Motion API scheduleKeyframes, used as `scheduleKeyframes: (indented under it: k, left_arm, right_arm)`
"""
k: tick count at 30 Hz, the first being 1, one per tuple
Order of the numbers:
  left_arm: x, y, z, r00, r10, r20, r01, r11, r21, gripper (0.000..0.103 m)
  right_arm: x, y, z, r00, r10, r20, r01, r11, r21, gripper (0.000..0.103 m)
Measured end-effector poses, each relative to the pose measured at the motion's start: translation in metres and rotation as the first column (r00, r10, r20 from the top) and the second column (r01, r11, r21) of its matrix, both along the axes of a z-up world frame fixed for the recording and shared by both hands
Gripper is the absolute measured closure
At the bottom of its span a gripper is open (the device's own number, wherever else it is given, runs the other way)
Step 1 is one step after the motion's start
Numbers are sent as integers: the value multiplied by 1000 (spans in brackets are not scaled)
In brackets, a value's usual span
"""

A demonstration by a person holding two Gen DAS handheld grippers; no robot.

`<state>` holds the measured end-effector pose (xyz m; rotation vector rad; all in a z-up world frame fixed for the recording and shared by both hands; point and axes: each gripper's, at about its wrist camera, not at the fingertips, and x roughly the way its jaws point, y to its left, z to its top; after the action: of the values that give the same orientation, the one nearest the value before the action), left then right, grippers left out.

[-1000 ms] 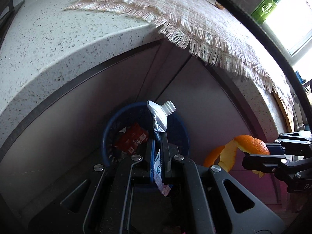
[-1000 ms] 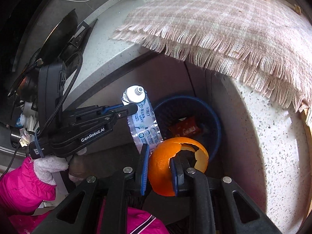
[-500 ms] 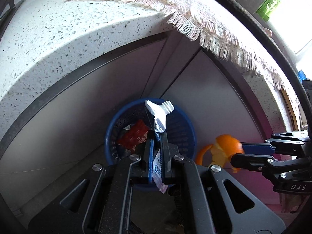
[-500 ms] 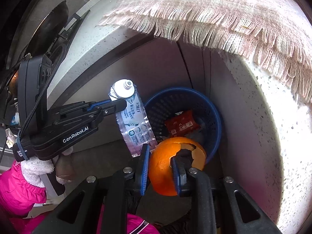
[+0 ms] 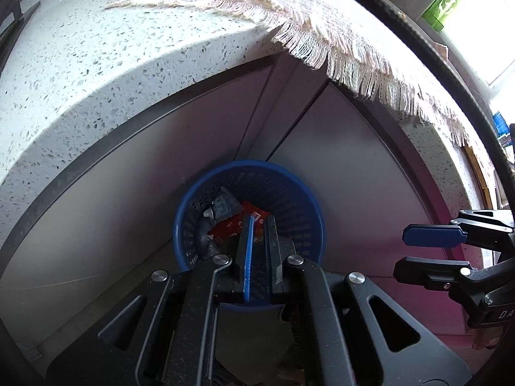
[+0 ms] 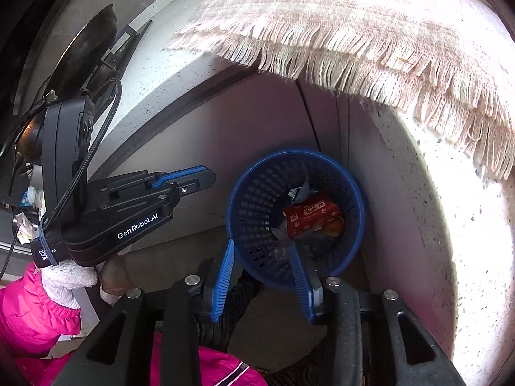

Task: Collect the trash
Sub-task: 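Open both tools to drop the tube and orange peel into the wastebasket, then move both open tools back over the cloth toward the eggshell and walnut shell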

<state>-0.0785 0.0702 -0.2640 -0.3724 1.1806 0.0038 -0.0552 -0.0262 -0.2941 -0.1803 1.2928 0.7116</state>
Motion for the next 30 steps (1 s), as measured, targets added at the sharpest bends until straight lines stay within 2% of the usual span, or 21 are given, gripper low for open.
scheduleKeyframes:
  k: [3,7,13,17,19,21,24,25,27,30]
  left_arm:
    - [-1,-2,6,1000,3,13,-3,1000,16,101]
    - [-2,-3,19,999,9,42,-11,999,38,101]
    - [-2,-4,38,997,3,80,-9,997,73,101]
    - [0,-6,51,994,-3,107,-8,995,102,89]
    - [1,-6,58,993,-3,121,-11,993,115,79]
    - [5,-3,65,990,0,139,-17,992,126,73]
    - [9,-1,77,987,-5,160,-18,990,143,70]
    - [9,-1,80,986,-6,166,-20,988,150,62]
    - [11,1,89,981,-2,192,-30,986,165,54]
    - [16,6,104,975,0,223,-39,985,169,46]
  right_arm:
    - [-2,-1,5,1000,2,10,-2,1000,0,59]
    - [-4,-5,16,1000,-5,29,5,1000,13,50]
    - [-4,-9,35,998,-13,69,12,1000,23,43]
    - [-6,-13,48,995,-18,95,16,1000,26,38]
    - [-7,-14,54,993,-18,116,16,1000,20,33]
    - [-7,-19,61,990,-23,136,21,1000,19,30]
    - [-8,-27,72,987,-30,159,27,999,20,23]
    - [-8,-30,76,986,-32,166,29,999,20,22]
    - [-8,-34,85,983,-35,179,32,999,25,20]
    - [-6,-44,99,977,-47,208,40,999,35,17]
